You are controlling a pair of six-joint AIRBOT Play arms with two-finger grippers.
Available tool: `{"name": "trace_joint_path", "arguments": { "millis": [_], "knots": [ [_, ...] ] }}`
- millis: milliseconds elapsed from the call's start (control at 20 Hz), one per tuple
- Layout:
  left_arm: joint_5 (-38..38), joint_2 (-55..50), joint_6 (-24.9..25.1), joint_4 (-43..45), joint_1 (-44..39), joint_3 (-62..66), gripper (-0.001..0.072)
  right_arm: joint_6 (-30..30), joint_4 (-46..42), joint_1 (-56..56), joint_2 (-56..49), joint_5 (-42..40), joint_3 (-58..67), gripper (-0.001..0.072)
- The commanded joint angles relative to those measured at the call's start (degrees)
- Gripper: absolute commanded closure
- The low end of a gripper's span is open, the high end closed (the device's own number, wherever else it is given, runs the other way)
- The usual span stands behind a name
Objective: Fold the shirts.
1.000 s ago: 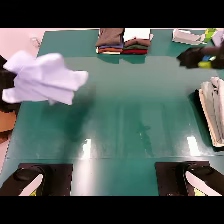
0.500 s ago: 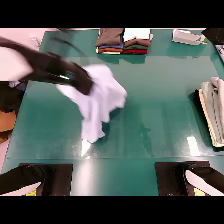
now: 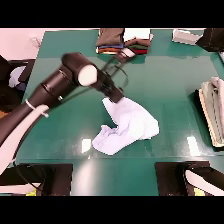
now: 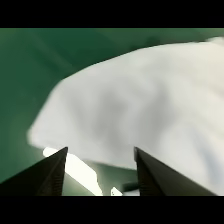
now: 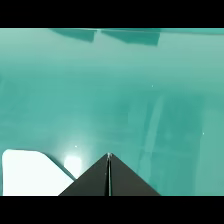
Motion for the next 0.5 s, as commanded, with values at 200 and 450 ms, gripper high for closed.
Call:
{"name": "trace_joint_path", "arguments": {
  "millis": [200,450],
  "knots": [
    [-3.0,-8.0,-3.2,-1.1,14.4,0.3,0.0201,0.0,0.0,0.0,-0.2,0.9,0.1,0.0696],
    [-1.3,-17.4,-1.6,-9.6,14.4,0.3,0.0200,0.0,0.0,0.0,-0.2,1.2,0.0,0.0696]
  ]
}}
